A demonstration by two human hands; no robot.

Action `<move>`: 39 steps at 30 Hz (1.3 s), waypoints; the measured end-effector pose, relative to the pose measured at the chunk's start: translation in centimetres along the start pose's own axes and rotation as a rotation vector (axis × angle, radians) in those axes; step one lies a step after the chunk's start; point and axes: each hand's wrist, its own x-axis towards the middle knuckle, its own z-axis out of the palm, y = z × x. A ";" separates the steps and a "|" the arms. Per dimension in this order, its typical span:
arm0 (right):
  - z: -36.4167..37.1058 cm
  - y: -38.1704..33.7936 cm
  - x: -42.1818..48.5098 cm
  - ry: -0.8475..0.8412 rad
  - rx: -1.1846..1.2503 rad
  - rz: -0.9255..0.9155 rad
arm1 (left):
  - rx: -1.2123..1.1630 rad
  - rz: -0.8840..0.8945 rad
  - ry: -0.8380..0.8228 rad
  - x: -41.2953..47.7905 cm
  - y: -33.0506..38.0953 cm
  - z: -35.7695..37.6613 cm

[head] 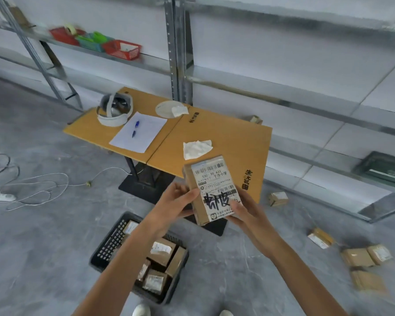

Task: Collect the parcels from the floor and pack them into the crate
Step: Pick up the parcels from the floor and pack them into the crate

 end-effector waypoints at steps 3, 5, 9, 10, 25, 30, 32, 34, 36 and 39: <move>6.5 1.3 2.7 0.106 0.101 0.033 | -0.082 0.007 0.051 -0.4 1.2 -6.2; 11.2 2.2 4.7 0.178 0.191 0.047 | -0.112 0.016 0.076 -0.6 2.1 -10.3; 19.4 3.5 7.7 0.163 0.196 0.127 | -0.205 0.038 0.155 -0.5 3.4 -16.8; 21.1 3.9 8.0 0.130 0.202 0.134 | -0.198 0.038 0.161 -0.3 3.5 -18.0; 22.5 8.1 15.5 0.183 -0.001 0.250 | 0.269 -0.222 0.077 6.9 1.1 -26.9; 22.8 13.0 16.7 0.309 -0.024 0.353 | 0.435 -0.326 0.025 9.4 -3.5 -29.1; 23.5 15.9 17.3 0.379 -0.047 0.387 | 0.494 -0.363 0.007 10.5 -5.8 -30.3; 24.1 19.4 17.7 0.446 -0.063 0.454 | 0.516 -0.428 -0.025 11.6 -8.8 -31.7; 25.1 23.2 18.1 0.518 -0.011 0.541 | 0.549 -0.499 -0.054 12.4 -12.1 -33.2; 26.5 29.0 19.3 0.599 0.078 0.705 | 0.626 -0.609 -0.090 14.0 -16.9 -35.9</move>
